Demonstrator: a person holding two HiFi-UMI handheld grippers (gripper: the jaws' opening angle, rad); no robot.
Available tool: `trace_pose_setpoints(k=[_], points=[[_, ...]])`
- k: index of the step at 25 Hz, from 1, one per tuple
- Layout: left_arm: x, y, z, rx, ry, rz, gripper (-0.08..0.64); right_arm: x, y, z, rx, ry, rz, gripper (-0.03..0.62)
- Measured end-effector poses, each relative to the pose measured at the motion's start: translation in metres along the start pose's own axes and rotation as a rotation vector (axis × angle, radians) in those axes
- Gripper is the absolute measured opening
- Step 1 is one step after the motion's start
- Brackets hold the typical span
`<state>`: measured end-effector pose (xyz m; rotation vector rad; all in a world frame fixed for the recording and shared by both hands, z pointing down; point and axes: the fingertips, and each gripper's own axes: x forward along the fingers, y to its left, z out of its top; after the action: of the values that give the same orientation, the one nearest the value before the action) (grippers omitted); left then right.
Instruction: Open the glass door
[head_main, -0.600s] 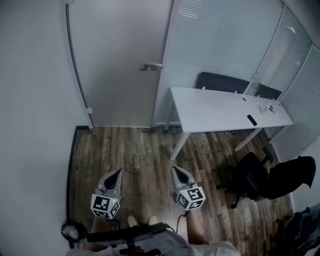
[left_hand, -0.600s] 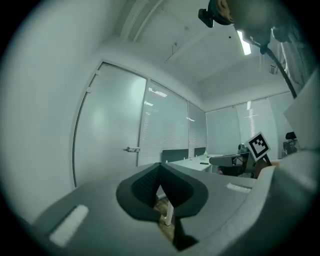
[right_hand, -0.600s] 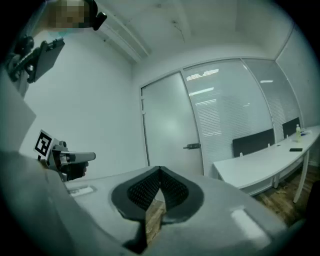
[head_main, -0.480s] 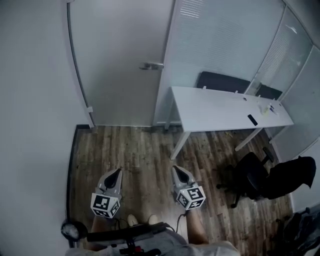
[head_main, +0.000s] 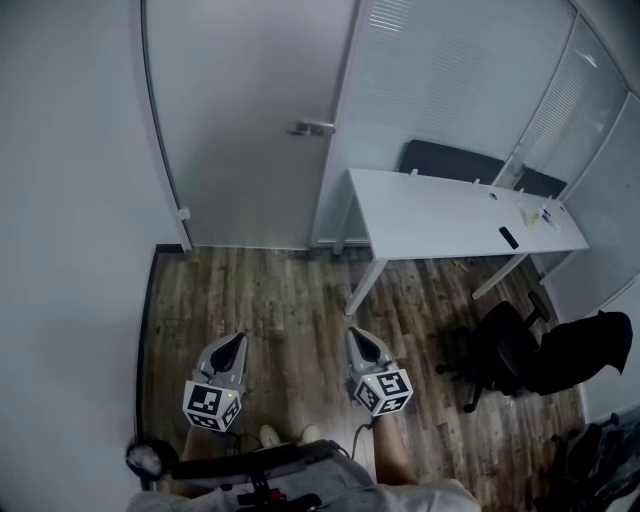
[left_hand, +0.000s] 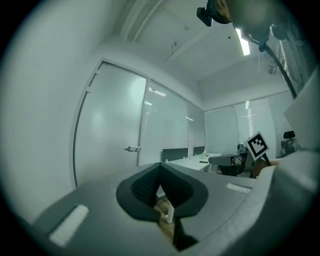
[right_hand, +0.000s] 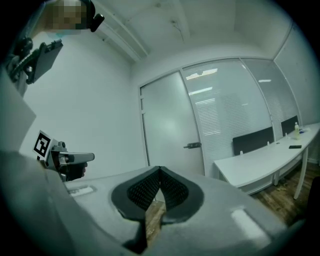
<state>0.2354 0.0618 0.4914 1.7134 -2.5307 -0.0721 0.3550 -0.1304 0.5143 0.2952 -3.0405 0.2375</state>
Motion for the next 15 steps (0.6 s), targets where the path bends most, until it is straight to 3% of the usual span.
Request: trace_pose_setpoints(k=[6,15], points=[[-0.009,0.018,-0.005,0.009,0.007,-0.036,0.003,0.010,0.022,-0.002,0.005,-0.014,-0.023,0.002],[0.008,0.045,-0.014,0.021,0.017,-0.014,0.003,0.033,0.020,-0.005,0.005,-0.008,-0.031,0.002]])
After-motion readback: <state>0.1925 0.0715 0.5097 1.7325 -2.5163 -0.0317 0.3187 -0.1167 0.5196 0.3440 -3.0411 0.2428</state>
